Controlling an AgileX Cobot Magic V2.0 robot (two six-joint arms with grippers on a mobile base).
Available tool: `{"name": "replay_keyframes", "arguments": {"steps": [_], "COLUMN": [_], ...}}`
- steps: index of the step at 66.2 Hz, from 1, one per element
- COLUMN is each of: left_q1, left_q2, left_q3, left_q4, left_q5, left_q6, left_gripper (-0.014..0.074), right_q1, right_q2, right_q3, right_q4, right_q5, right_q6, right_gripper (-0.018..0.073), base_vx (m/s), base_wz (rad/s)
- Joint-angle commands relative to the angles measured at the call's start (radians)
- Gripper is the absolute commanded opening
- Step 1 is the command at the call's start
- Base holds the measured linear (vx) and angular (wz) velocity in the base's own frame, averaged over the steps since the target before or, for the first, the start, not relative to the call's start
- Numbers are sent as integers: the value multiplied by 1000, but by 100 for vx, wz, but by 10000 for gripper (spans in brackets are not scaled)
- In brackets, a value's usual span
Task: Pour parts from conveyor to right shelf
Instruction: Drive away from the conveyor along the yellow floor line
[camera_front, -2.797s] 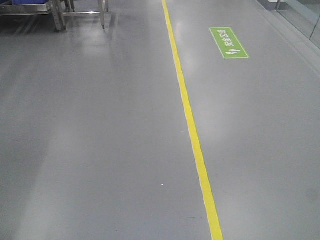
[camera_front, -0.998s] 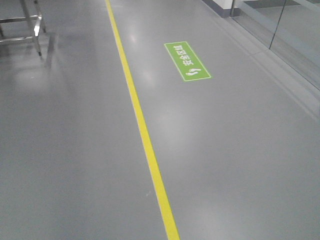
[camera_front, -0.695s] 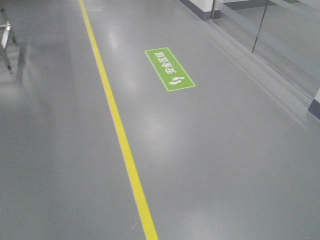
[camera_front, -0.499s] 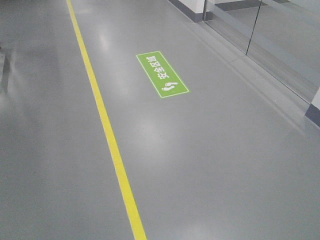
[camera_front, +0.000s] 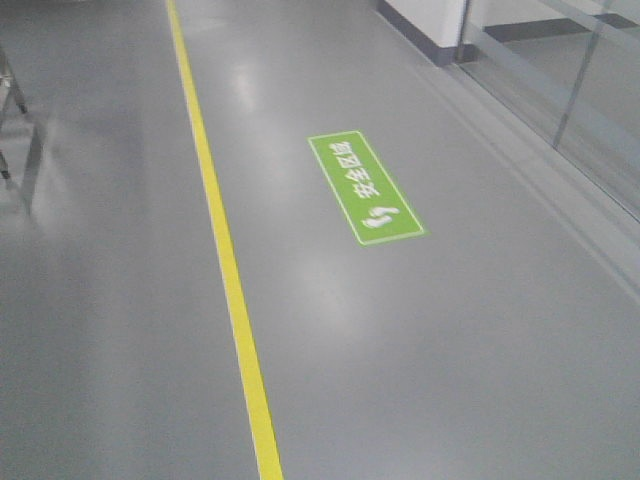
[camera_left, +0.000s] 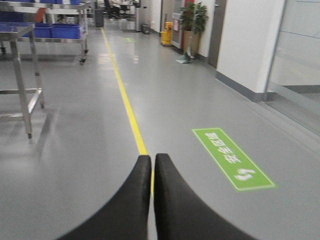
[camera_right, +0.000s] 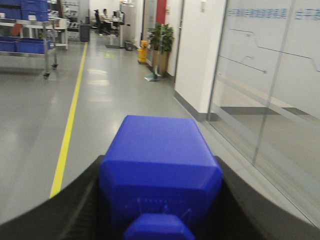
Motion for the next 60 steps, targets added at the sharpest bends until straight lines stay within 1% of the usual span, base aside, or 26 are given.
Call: {"name": "replay_keyframes", "arguments": {"steps": [1, 33, 60], "left_q1": [-5, -5, -5], "left_q2": [15, 15, 15], "left_q3": [-26, -26, -26], "left_q4": [0, 0, 0], "left_q5": [-68, -69, -68], "left_q6": [-4, -4, -4], "left_gripper": [-6, -6, -6], "right_q1": [-4, -4, -4], "right_q2": [21, 21, 21], "right_q3": [-26, -26, -26], "right_q4": [-6, -6, -5], "right_q5": [-77, -77, -78], "right_q6": [-6, -6, -6], "right_gripper": [-5, -5, -5], "base_vx": [71, 74, 79], "base_wz": [36, 36, 8]}}
